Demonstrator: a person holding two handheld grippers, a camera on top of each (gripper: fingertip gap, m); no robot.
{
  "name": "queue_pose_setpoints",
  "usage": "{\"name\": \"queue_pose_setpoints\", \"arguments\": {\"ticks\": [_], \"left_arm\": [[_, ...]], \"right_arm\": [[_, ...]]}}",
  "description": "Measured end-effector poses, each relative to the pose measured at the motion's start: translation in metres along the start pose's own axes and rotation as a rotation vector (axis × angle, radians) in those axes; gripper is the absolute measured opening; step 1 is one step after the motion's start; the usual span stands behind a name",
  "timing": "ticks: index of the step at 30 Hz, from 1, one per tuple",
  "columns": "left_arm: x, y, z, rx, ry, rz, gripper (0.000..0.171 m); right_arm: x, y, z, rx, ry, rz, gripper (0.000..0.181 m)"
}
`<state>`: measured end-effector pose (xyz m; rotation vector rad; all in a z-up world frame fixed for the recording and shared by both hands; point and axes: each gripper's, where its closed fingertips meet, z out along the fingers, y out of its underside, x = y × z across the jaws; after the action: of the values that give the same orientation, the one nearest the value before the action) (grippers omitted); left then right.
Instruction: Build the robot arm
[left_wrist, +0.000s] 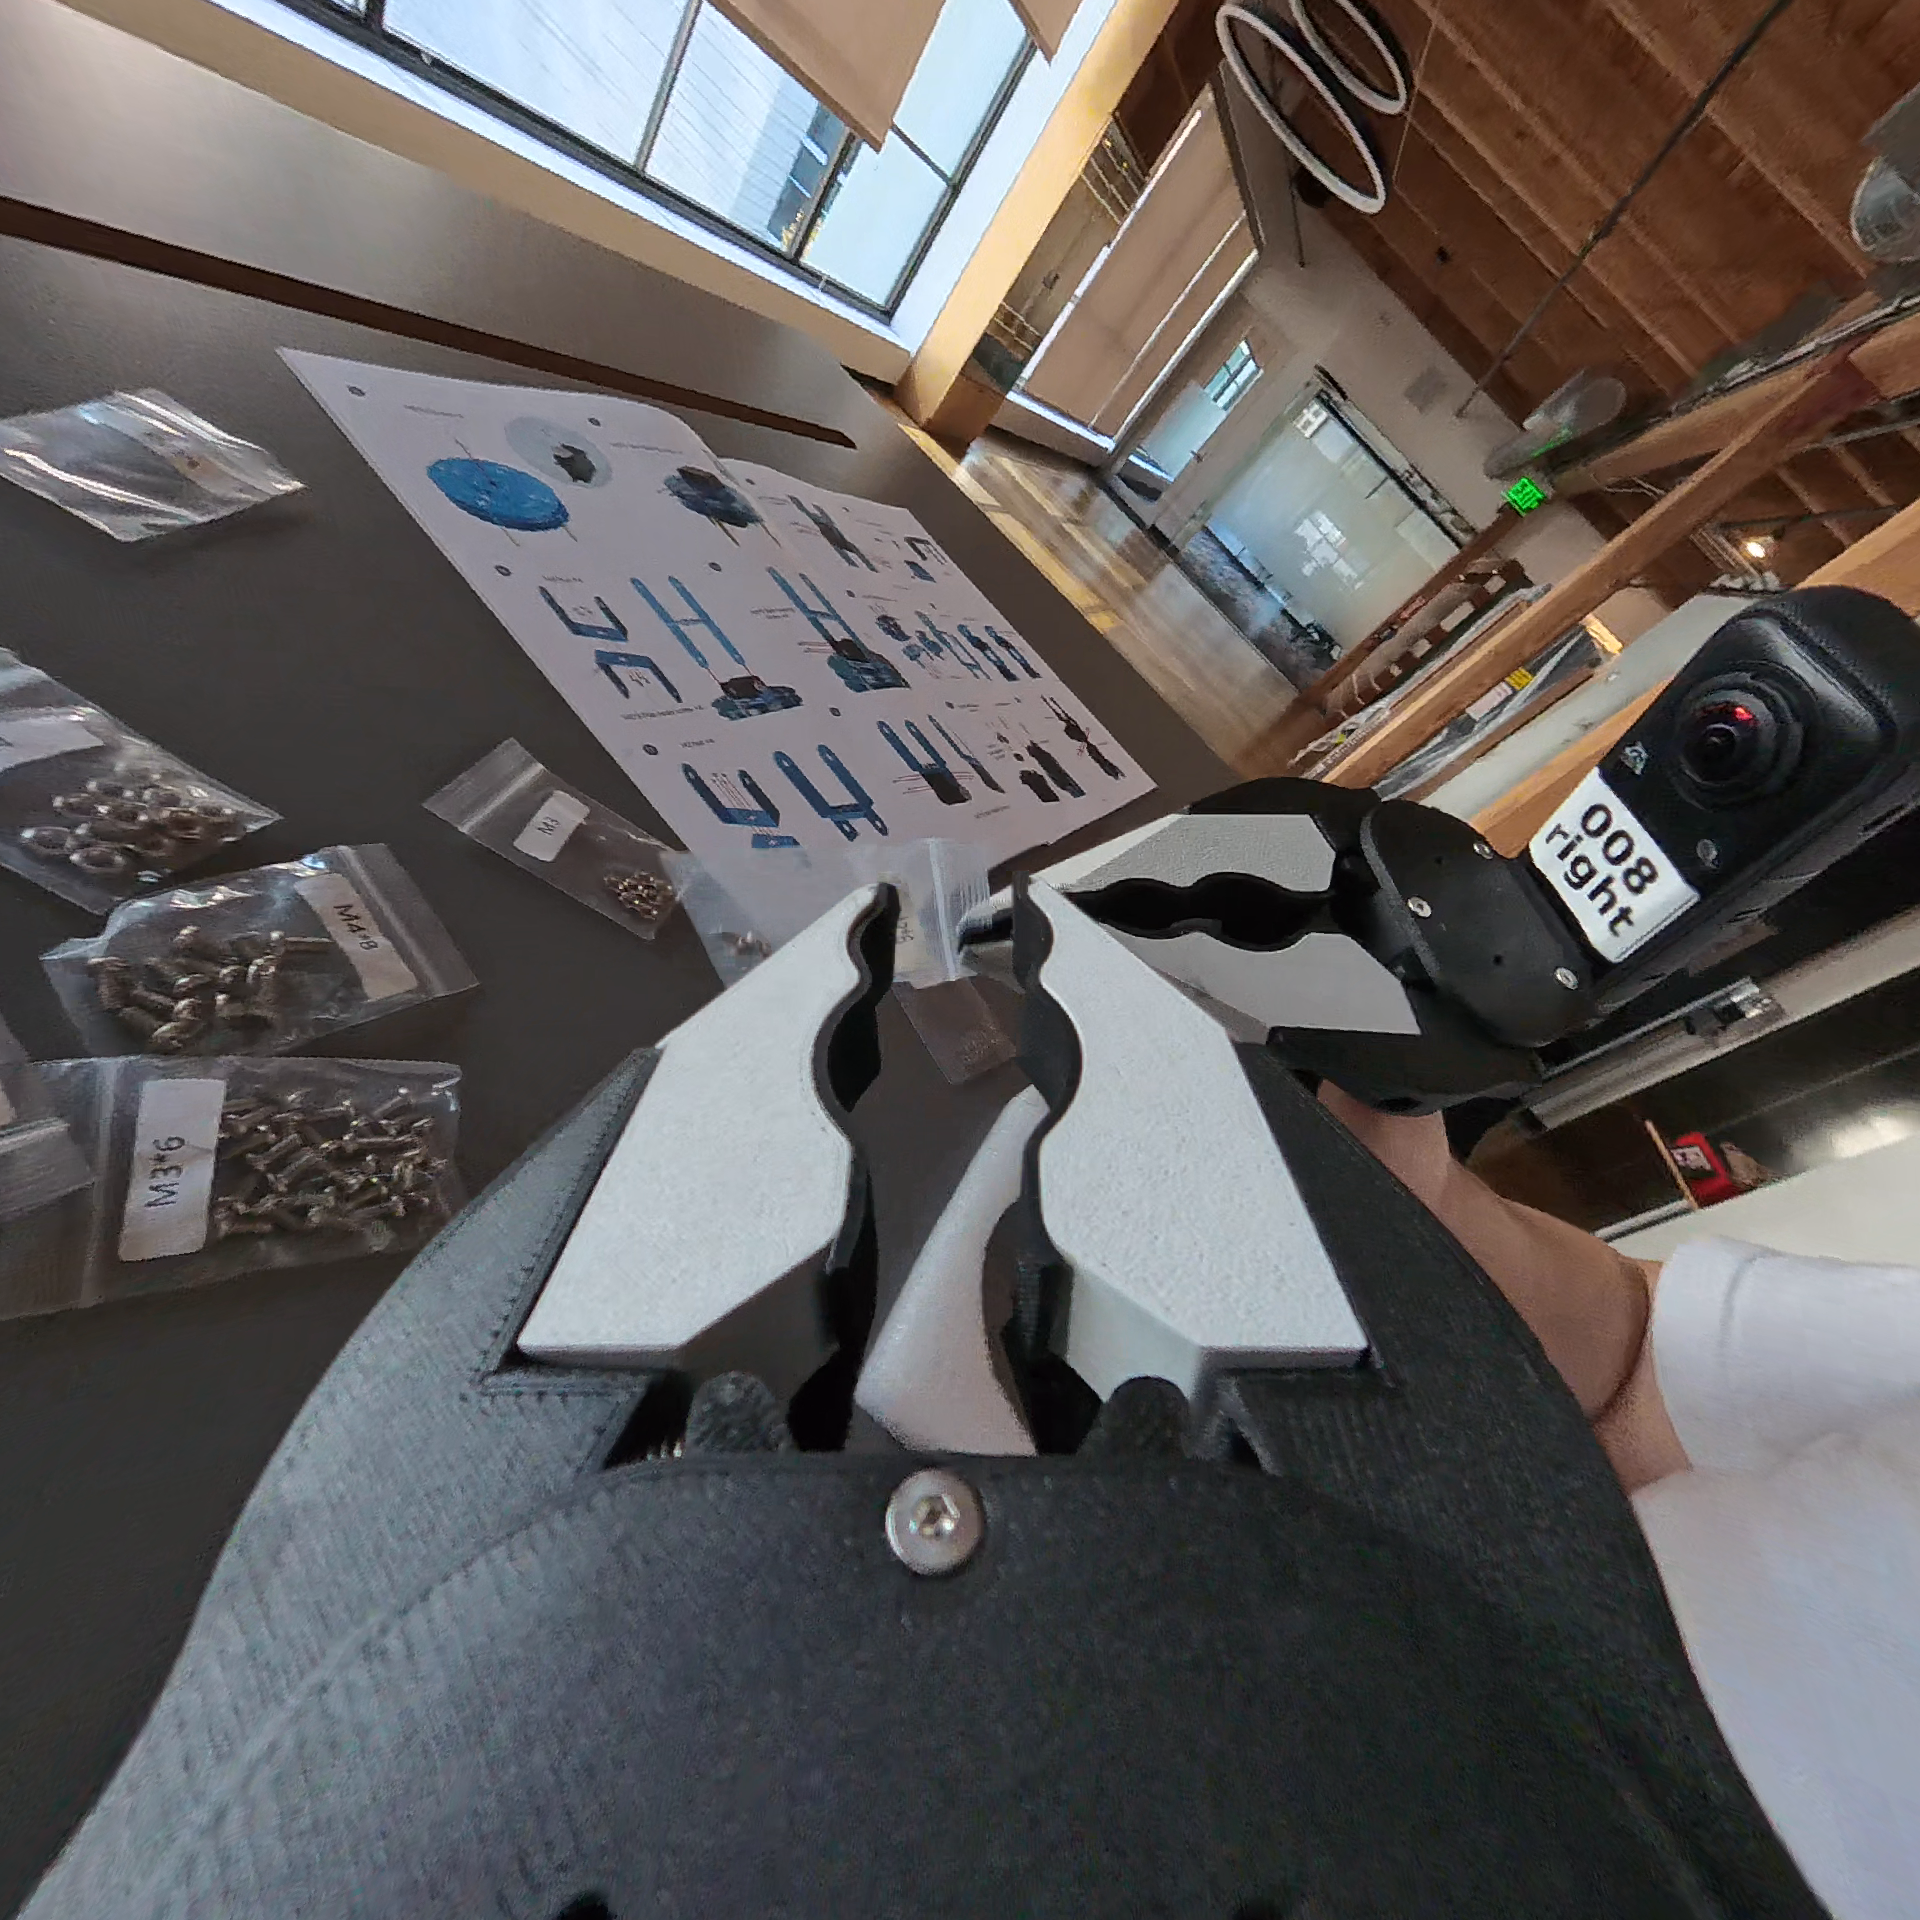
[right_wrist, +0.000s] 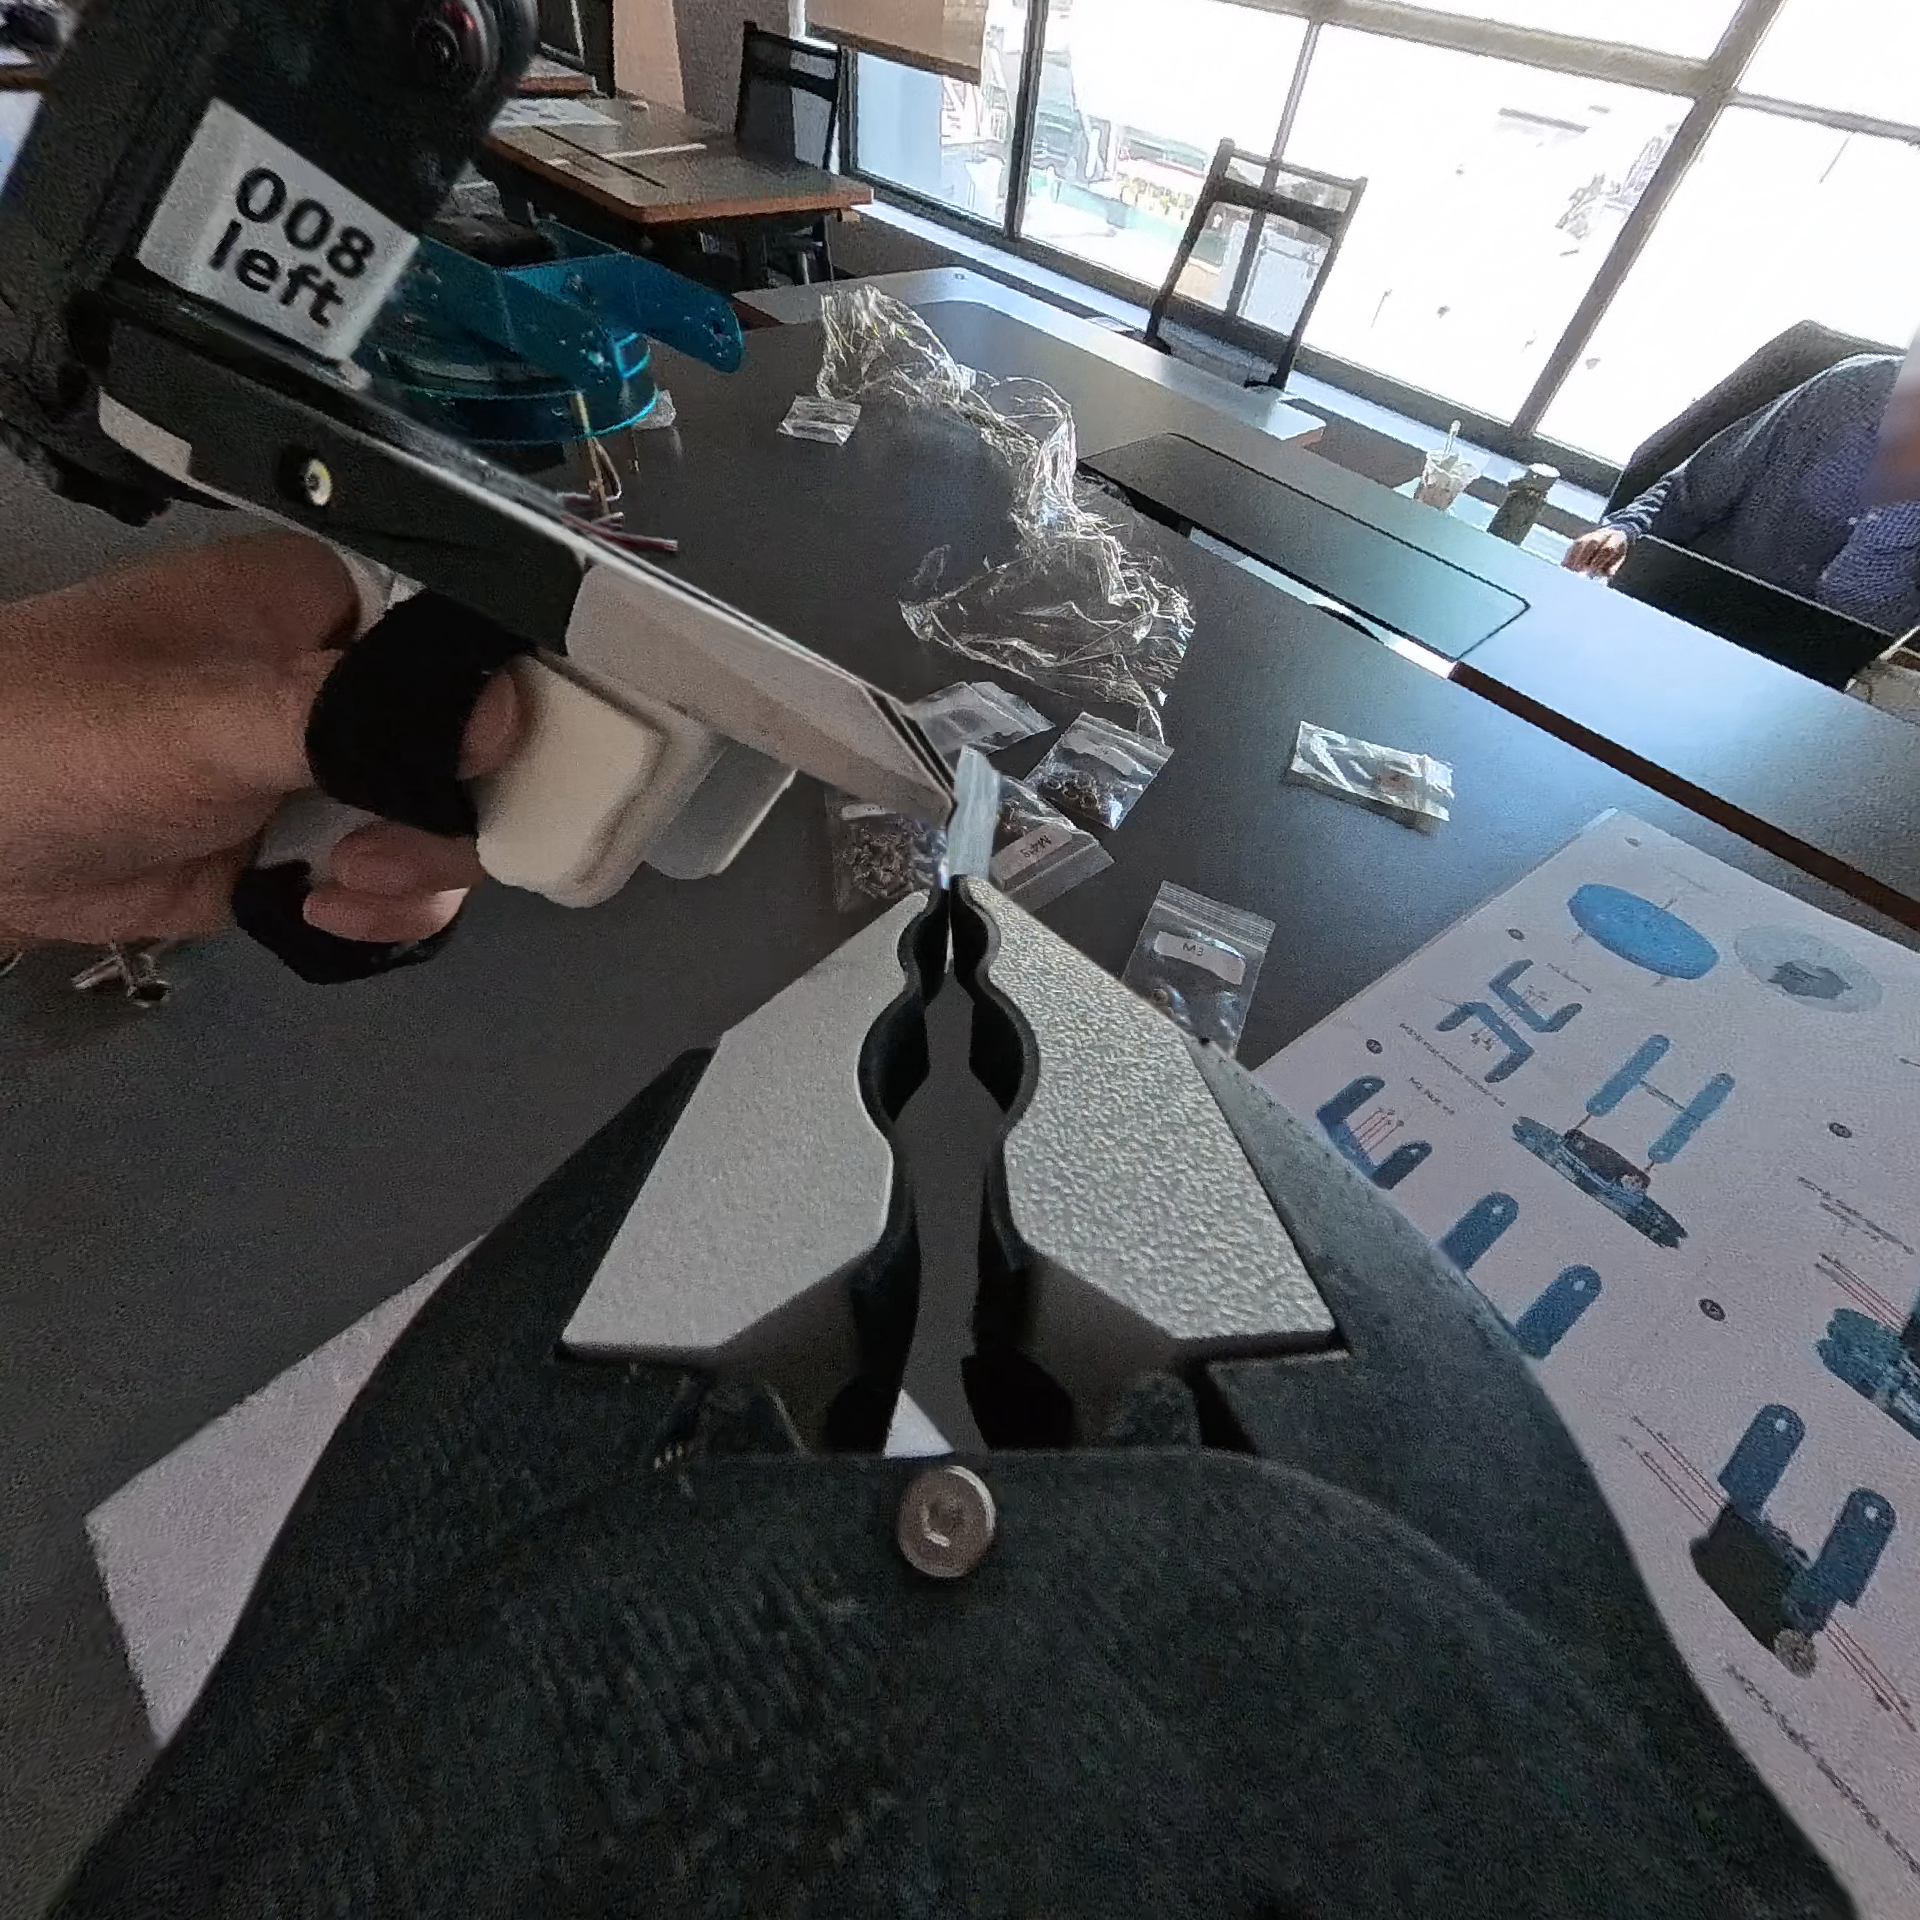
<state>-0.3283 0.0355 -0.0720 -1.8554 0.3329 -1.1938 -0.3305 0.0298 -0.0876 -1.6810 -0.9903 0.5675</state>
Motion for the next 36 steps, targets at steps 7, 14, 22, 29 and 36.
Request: {"name": "queue_pose_setpoints", "arguments": {"ticks": [7,14,22,29,36], "left_arm": [[0.002,0.011,0.010,-0.013,0.047,-0.072,0.000],[-0.002,0.015,0.010,-0.038,0.049,-0.043,0.000],[-0.009,0.024,0.010,-0.099,0.051,-0.042,0.000],[-0.014,0.019,0.007,-0.066,0.091,-0.180,0.012],[-0.016,0.029,0.012,-0.101,0.068,-0.195,0.004]], "right_arm": [[0.006,0.005,0.001,-0.043,0.036,-0.089,0.000],[0.006,0.008,0.002,-0.031,-0.013,-0.048,0.000],[0.003,0.014,-0.002,-0.011,-0.145,0.121,0.000],[0.005,0.016,-0.003,0.005,-0.127,0.097,0.000],[0.000,0.020,0.001,-0.017,-0.071,-0.051,0.000]]}}
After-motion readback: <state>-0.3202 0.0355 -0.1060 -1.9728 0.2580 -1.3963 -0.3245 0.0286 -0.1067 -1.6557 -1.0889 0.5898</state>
